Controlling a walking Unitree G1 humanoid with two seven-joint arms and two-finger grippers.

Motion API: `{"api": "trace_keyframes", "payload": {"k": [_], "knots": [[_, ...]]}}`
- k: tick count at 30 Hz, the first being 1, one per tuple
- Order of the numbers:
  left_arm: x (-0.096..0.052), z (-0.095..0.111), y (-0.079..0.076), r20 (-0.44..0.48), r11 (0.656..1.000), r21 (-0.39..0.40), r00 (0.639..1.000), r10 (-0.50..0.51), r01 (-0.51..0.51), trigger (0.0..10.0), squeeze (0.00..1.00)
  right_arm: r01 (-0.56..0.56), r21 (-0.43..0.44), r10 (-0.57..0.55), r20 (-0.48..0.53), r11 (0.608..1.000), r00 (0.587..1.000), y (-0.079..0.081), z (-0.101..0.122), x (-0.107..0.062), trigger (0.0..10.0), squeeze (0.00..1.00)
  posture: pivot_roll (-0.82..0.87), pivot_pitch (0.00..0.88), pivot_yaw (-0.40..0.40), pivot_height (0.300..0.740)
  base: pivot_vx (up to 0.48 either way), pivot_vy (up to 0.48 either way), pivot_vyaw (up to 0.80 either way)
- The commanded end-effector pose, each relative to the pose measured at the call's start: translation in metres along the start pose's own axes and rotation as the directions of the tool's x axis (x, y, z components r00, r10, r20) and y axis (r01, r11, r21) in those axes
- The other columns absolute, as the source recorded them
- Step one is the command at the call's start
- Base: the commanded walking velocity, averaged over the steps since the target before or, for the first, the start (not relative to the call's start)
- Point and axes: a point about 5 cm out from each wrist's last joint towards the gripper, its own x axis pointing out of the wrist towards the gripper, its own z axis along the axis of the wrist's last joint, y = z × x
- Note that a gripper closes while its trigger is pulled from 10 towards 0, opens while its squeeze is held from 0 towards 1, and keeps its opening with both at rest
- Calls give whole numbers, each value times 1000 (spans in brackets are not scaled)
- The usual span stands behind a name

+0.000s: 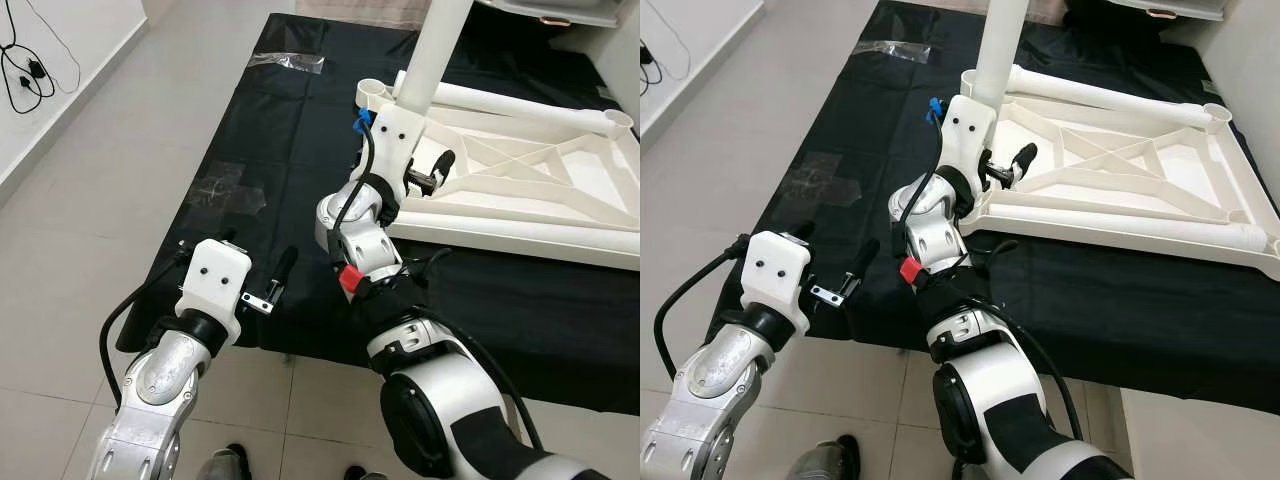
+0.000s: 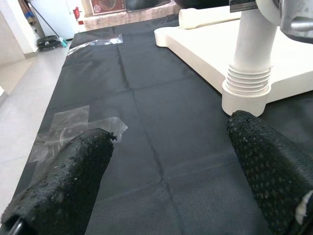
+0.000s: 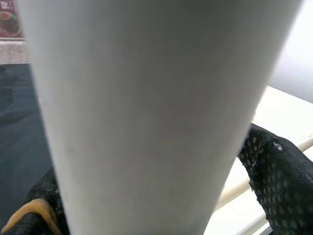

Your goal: Building children table

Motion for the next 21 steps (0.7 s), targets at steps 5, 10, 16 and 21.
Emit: {"api": "trace_keyframes", "payload": {"k": [5, 10, 16, 21], "knots": [[-1, -2, 0, -5, 1000, 4, 1000, 1, -1, 10000, 0, -30, 11, 30, -42, 999, 999, 2, -9, -10, 10000, 0, 125, 228, -70, 740, 0, 0, 0], [0, -3, 0, -4, 1000, 7, 1000, 1, -1, 10000, 0, -73, 28, 74, -45, 997, 996, 1, -9, -14, 10000, 0, 126, 227, -69, 740, 0, 0, 0], [0, -3, 1, -5, 1000, 9, 1000, 2, -2, 10000, 0, -133, 49, 136, -54, 990, 989, -1, -15, -21, 10000, 0, 126, 226, -69, 740, 0, 0, 0], [0, -3, 1, -5, 1000, 9, 1000, 2, -2, 10000, 0, -159, 49, 162, -59, 986, 985, -4, -19, -24, 10000, 0, 126, 224, -69, 740, 0, 0, 0]]}}
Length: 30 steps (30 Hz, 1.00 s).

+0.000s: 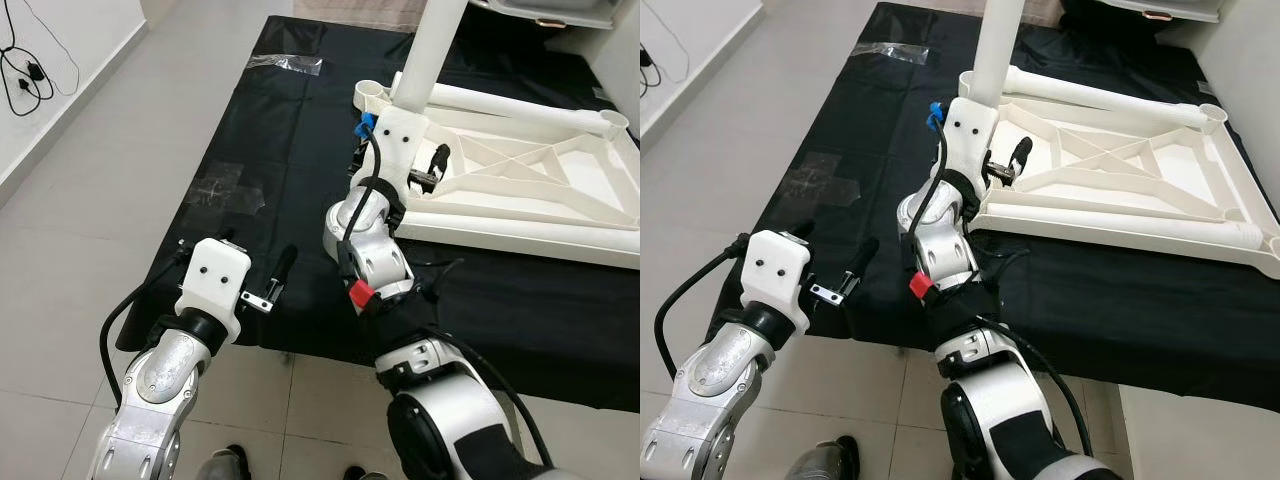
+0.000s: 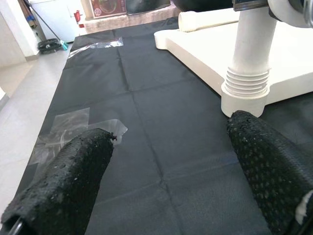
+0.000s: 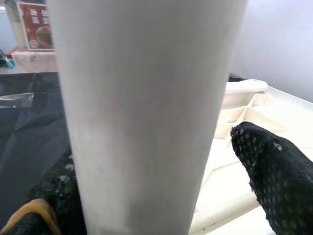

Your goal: Building children table

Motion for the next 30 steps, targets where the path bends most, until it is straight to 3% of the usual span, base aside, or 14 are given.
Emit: {"api": "trace_keyframes", "payload": {"k": [1, 30], "knots": [[-1, -3, 0, -10, 1000, 7, 1000, 0, 0, 10000, 0, -39, 23, 41, -107, 999, 993, 5, -21, -22, 10000, 0, 126, 225, -69, 740, 0, 0, 0], [3, -4, -2, 4, 1000, 9, 1000, -10, 10, 10000, 0, -242, 36, 245, -146, 970, 958, -19, -37, -30, 10000, 0, 120, 169, -58, 740, 0, 0, 0]]}}
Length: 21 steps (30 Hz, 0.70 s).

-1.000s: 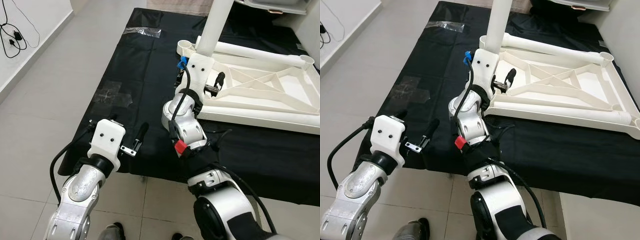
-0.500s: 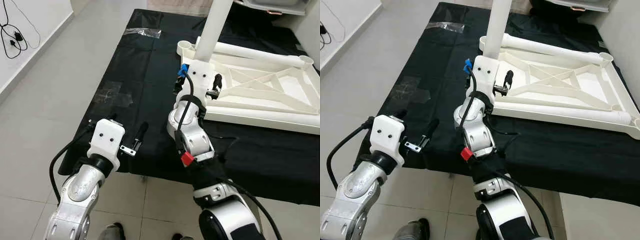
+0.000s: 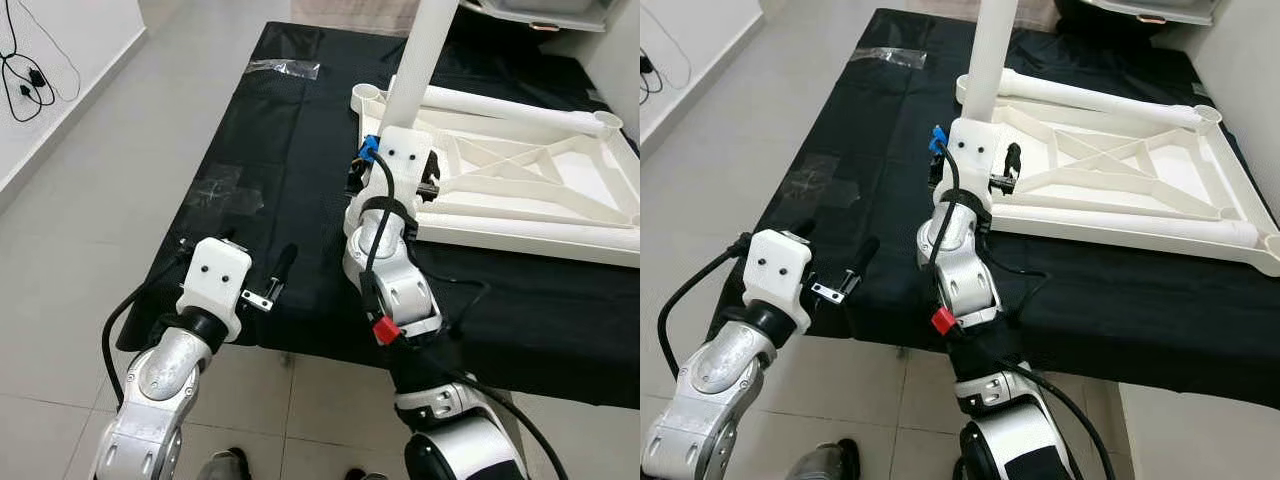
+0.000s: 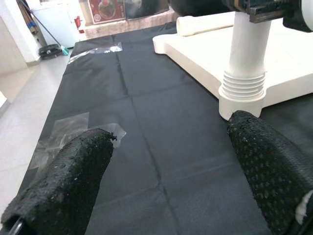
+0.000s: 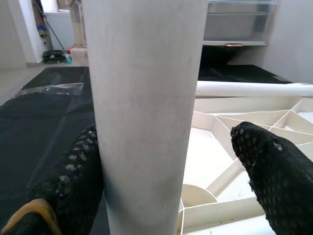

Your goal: Building children table

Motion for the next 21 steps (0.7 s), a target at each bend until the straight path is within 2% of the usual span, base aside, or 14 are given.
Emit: {"api": "trace_keyframes", "payload": {"k": [1, 6, 9, 15, 21], "knots": [[0, -2, -2, -2, 1000, 6, 1000, -10, 10, 10000, 0, -20, 32, 24, -127, 999, 992, 3, -28, -19, 10000, 0, 120, 169, -58, 740, 0, 0, 0], [0, -1, -2, 1, 1000, 7, 1000, -9, 9, 10000, 0, -64, 45, 70, -146, 997, 987, 1, -31, -21, 10000, 0, 121, 164, -58, 740, 0, 0, 0], [1, -2, -2, 2, 1000, 8, 1000, -9, 9, 10000, 0, -125, 61, 134, -162, 990, 978, 0, -34, -25, 10000, 0, 119, 161, -56, 740, 0, 0, 0], [1, -2, -2, 1, 1000, 8, 1000, -10, 10, 10000, 0, -154, 64, 163, -169, 986, 972, -3, -37, -29, 10000, 0, 119, 164, -55, 740, 0, 0, 0], [1, -3, -1, -1, 1000, 9, 1000, -6, 6, 10000, 0, -235, 81, 246, -175, 969, 953, -11, -40, -37, 10000, 0, 118, 164, -56, 740, 0, 0, 0]]}}
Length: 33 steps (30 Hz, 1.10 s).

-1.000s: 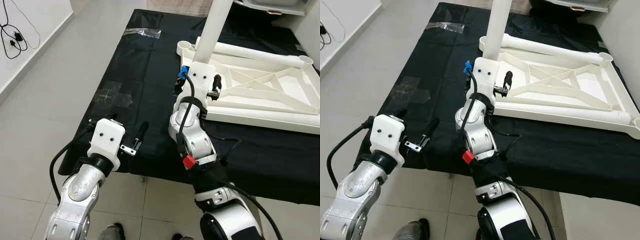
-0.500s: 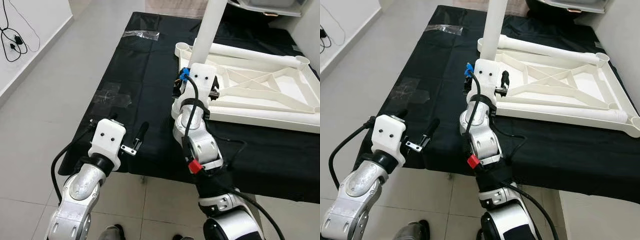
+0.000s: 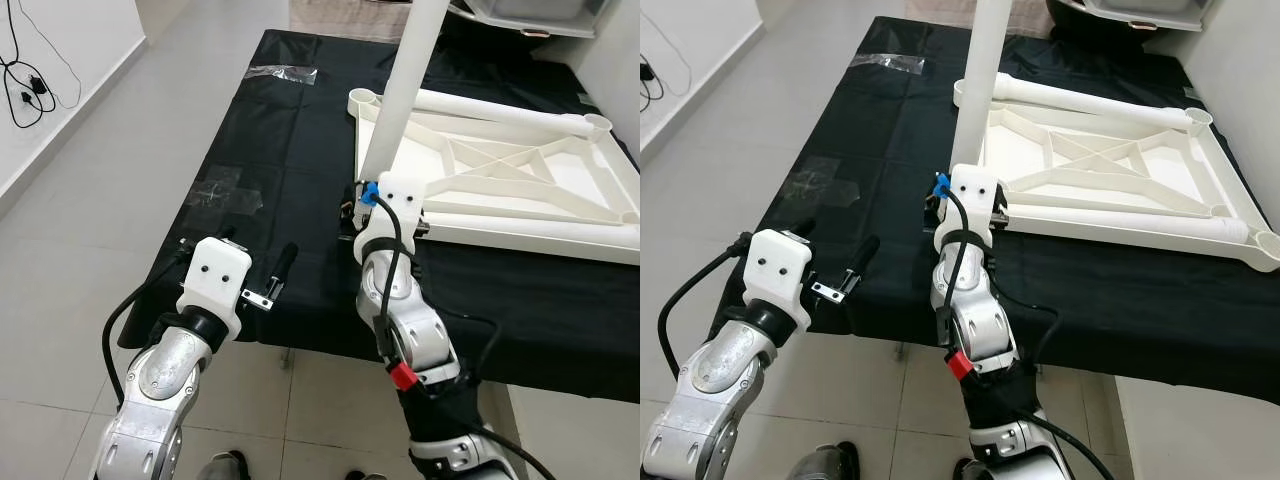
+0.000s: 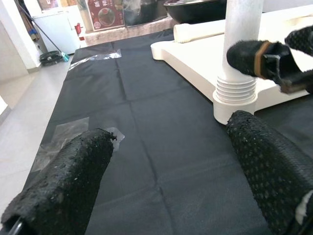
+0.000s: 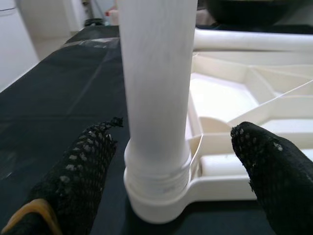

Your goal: Building children table

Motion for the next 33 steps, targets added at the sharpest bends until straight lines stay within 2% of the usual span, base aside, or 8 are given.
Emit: {"api": "trace_keyframes", "payload": {"k": [1, 10, 13, 18, 20, 23, 30, 33], "knots": [[0, -3, -1, -6, 1000, 8, 1000, -6, 6, 10000, 0, -80, 32, 81, -39, 996, 996, 6, -9, -11, 10000, 0, 115, 162, -56, 740, 0, 0, 0], [-2, -4, -2, -12, 1000, 5, 1000, -11, 11, 10000, 0, -237, -14, 235, -60, 971, 970, -10, -19, -30, 10000, 0, 112, 156, -52, 740, 0, 0, 0], [-14, -12, -14, -58, 999, -38, 998, -22, 20, 10000, 0, -270, -148, 262, -72, 951, 962, -45, -36, -34, 10000, 0, 104, 136, -50, 740, 0, 0, 0], [-28, -21, -26, -107, 997, -76, 994, -33, 25, 10000, 0, -284, -183, 276, -66, 941, 959, -66, -43, -41, 10000, 0, 108, 121, -47, 740, 0, 0, 0], [-39, -27, -31, -144, 995, -96, 989, -28, 14, 10000, 0, -213, -190, 209, -41, 958, 977, -78, -43, -43, 10000, 0, 115, 115, -45, 740, 0, 0, 0], [-41, -28, -32, -151, 995, -99, 988, -25, 10, 10000, 0, -197, -193, 193, -38, 961, 980, -81, -43, -43, 10000, 0, 115, 115, -45, 740, 0, 0, 0], [-42, -28, -14, -160, 991, -68, 982, 100, -112, 10000, 0, -101, -181, 99, -22, 978, 995, -96, -39, -30, 10000, 0, 116, 94, -49, 740, 0, 0, -364], [-40, -25, 20, -137, 960, -13, 952, 274, -278, 10000, 0, -77, -177, 82, 22, 981, 996, -102, -29, -15, 10000, 0, 120, 84, -57, 740, 0, 0, -194]]}}
